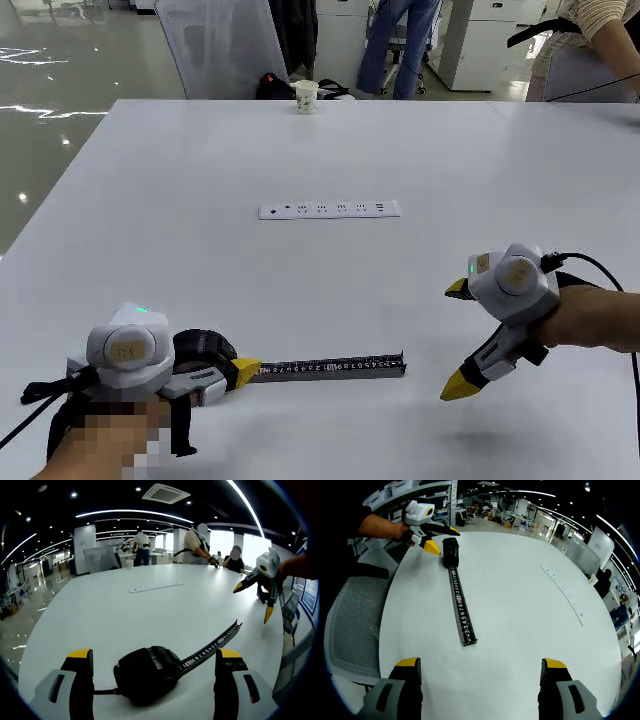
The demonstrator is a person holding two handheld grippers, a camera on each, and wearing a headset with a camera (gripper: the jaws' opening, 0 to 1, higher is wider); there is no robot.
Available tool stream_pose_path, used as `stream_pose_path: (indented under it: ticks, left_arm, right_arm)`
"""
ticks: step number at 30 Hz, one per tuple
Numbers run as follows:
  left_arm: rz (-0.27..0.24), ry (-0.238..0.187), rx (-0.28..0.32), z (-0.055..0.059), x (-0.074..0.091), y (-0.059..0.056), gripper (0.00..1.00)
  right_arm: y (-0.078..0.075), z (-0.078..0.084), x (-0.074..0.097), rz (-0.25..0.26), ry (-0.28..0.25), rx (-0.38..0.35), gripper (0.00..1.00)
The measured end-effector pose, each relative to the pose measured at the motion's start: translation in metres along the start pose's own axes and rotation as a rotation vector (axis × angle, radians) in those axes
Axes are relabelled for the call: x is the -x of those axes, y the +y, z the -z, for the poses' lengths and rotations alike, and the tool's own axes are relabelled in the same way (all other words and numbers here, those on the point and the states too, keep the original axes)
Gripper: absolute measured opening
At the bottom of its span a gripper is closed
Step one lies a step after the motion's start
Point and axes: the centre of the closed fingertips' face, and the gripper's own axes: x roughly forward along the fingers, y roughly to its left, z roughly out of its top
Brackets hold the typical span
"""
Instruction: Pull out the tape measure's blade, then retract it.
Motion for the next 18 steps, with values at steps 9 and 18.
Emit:
stream_pose_path:
  ticks: [9,18]
  left_arm:
    - [-0.051,-0.011,0.033,0.007,-0.006,0.004,0.99]
    - [-0.079,-0.054,0.083,0.014,-0.01,0.003,0.99]
  right_arm:
    - [0.002,-0.011,-0.019,-0.043,0.017,0.047,0.99]
    - [0.007,-0.014,-0.039,-0.09,0.03,0.071,0.93]
